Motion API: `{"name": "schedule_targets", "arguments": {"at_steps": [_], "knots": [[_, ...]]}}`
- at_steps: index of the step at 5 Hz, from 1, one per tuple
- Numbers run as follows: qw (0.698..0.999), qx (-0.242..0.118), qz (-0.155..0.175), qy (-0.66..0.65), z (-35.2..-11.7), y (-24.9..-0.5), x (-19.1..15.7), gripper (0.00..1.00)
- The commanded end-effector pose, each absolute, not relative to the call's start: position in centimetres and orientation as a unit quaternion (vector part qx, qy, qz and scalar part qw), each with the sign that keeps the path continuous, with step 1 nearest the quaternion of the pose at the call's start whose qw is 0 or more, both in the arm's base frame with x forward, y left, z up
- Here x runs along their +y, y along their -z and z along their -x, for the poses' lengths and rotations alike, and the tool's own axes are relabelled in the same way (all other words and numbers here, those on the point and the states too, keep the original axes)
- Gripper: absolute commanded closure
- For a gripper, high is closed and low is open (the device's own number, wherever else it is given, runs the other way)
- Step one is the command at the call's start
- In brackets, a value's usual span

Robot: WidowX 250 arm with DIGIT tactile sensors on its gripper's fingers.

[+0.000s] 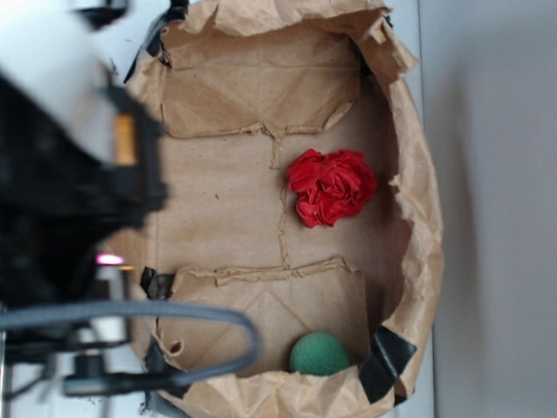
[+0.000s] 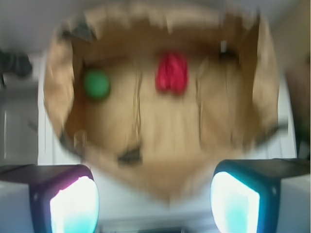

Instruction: Grab the red paper.

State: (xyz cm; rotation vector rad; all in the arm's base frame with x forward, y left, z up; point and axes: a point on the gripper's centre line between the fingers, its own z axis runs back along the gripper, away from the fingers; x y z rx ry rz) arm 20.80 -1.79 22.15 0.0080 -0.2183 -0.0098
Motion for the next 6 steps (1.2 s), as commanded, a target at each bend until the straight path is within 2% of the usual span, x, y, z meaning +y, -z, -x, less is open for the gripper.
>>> {"name": "schedule_targets", "arguments": {"at_steps": [1,3,4,5,6], "knots": [[0.985,-0.171,-0.016,0.002,-24.2,-23.0,-0.1,0.0],[0.985,-0.171,-0.016,0.002,-24.2,-23.0,-0.1,0.0],[0.982,-0.189,-0.03,0.008,-26.1,-18.9,1.6,0.0],[0.98,-0.191,-0.035,0.031,-27.4,-15.7,1.8,0.0],[0.98,-0.189,-0.026,0.064,-27.7,-12.9,1.9,0.0]]}}
